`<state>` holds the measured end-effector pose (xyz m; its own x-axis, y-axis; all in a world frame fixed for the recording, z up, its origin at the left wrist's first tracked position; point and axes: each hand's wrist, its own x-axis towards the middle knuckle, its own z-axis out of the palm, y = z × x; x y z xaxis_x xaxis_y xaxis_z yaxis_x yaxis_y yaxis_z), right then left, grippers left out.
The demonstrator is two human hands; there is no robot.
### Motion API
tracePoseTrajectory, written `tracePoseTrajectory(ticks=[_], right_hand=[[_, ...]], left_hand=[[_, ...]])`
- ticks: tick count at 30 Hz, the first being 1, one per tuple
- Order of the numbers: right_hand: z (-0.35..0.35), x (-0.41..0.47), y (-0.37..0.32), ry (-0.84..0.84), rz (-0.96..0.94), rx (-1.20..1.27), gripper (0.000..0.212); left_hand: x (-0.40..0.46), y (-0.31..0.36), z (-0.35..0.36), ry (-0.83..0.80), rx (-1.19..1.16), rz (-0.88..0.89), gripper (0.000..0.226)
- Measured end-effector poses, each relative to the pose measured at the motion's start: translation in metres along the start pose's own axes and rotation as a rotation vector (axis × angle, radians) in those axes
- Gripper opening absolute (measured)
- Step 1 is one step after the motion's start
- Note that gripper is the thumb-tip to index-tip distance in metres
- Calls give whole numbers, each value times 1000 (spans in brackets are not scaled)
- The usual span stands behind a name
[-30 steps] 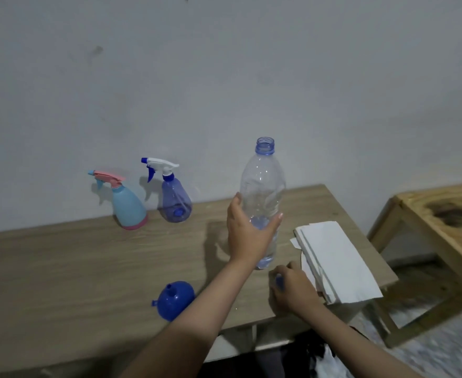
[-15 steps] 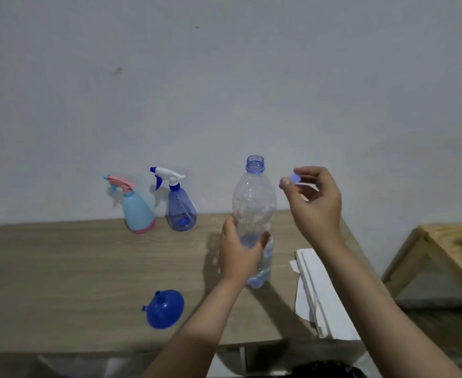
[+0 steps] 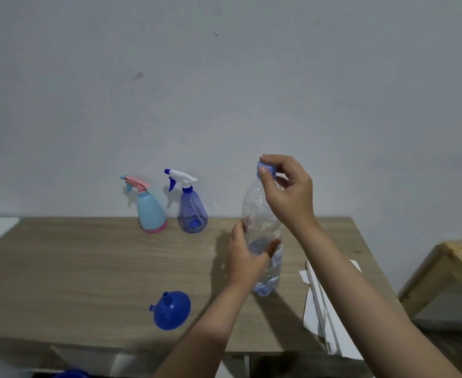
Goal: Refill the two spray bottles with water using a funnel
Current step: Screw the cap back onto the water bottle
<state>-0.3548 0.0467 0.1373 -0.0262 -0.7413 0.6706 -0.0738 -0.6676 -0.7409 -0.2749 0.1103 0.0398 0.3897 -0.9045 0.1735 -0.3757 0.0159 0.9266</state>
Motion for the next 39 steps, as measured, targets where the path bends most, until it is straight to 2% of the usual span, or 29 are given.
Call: tracePoseTrajectory(ticks=[2, 5, 7, 11, 19, 23, 28, 33, 37, 39], right_hand=[[-1, 2, 2, -14, 30, 57, 13], [-3, 6, 2, -10, 207, 291, 20], [-3, 7, 2, -14, 251, 366, 21], [0, 4, 4, -67, 229, 303, 30], [-4, 11, 4, -106, 309, 335, 13], [-2, 12, 5, -65, 358, 335, 19], [-2, 9, 7, -196, 301, 213, 13], [3, 9, 6, -104, 301, 193, 9], [8, 7, 4, 10, 337, 206, 24], [8, 6, 5, 14, 324, 195, 26]], left_hand=[[0, -1, 0, -2, 3, 15, 79], [0, 0, -1, -24, 4, 31, 77], [1, 0, -2, -23, -4, 24, 75], [3, 0, -3, -22, -4, 29, 73], [3, -1, -3, -12, 26, 33, 71], [3, -2, -3, -25, 27, 41, 74], [4, -3, -2, -25, 36, 35, 75], [4, -3, -1, -16, 23, 39, 77], [4, -3, 0, -18, 9, 37, 78], [5, -4, 0, -18, 19, 40, 78]])
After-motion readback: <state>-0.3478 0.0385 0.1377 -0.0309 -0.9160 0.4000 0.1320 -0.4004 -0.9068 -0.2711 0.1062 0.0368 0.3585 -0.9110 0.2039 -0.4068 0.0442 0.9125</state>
